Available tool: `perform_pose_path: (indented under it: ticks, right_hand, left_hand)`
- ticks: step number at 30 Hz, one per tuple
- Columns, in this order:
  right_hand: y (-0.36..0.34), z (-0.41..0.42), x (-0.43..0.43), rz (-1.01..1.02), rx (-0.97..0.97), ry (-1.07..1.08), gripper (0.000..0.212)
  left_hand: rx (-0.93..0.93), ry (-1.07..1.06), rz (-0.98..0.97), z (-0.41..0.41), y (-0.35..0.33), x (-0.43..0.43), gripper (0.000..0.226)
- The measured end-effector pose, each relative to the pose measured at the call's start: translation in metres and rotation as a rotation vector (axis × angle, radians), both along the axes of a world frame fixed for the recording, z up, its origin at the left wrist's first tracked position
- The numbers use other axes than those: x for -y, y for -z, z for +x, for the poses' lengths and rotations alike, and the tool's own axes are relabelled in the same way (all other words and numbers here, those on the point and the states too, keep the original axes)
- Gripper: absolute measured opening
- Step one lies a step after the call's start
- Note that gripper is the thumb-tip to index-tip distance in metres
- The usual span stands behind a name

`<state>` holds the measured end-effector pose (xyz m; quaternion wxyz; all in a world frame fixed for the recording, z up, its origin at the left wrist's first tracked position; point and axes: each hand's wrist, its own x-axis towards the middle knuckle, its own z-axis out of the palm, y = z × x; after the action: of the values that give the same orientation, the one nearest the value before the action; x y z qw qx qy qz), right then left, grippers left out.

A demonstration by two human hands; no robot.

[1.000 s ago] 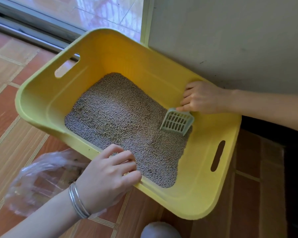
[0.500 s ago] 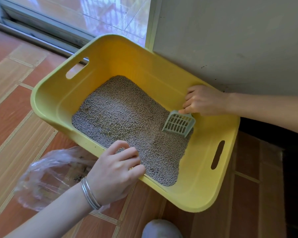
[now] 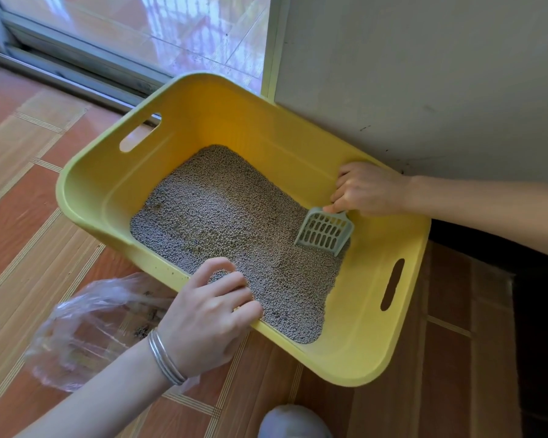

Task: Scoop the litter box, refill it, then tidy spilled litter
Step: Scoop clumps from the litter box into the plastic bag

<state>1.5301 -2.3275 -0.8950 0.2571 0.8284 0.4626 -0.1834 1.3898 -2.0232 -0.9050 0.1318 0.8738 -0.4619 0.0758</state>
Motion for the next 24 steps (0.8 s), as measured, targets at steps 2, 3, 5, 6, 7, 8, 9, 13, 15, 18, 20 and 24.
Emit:
perform_pose_path:
  ticks: [2,3,5,6,7,8,9,13,15,18,20,24]
  right_hand:
    - [0.0,0.001,0.001,-0.011,0.013,0.001,0.039]
    - [0.001,0.001,0.002,-0.019,0.022,0.0,0.039]
    - [0.004,0.0,0.001,-0.038,0.03,0.01,0.038]
    - [0.003,0.0,0.001,-0.04,0.031,0.022,0.038]
    - [0.002,0.0,0.001,-0.045,0.031,0.034,0.038]
    - [0.001,0.001,0.002,-0.056,0.035,0.042,0.038]
    - [-0.001,-0.001,0.003,-0.076,0.037,0.045,0.038]
    - [-0.01,-0.014,0.006,-0.137,0.121,-0.009,0.037]
    - [-0.012,-0.013,0.009,-0.182,0.119,-0.003,0.037]
    - [-0.002,-0.016,0.009,-0.085,-0.013,0.075,0.036]
    - [0.019,-0.035,0.002,-0.022,-0.169,0.142,0.036]
    - [0.017,-0.037,-0.02,-0.012,-0.174,-0.008,0.035]
  left_hand:
    - [-0.006,-0.01,0.007,-0.001,0.0,0.001,0.009]
    - [-0.011,-0.015,0.009,-0.002,-0.001,0.001,0.01]
    - [-0.022,-0.019,0.011,-0.001,-0.001,0.001,0.011]
    - [-0.028,-0.018,0.016,-0.001,-0.002,0.001,0.011]
    - [-0.034,-0.016,0.022,0.0,-0.002,0.001,0.011]
    - [-0.039,-0.016,0.024,0.0,-0.003,0.0,0.012]
    - [-0.043,-0.013,0.024,-0.001,-0.004,0.0,0.012]
    - [-0.034,0.007,0.015,-0.006,-0.003,0.0,0.014]
    - [-0.018,0.016,0.017,-0.003,-0.003,0.001,0.013]
    - [-0.027,0.024,0.02,-0.001,-0.004,0.001,0.012]
    - [-0.045,0.036,0.024,-0.004,-0.004,0.001,0.013]
    - [-0.021,0.037,0.0,-0.003,-0.002,0.0,0.01]
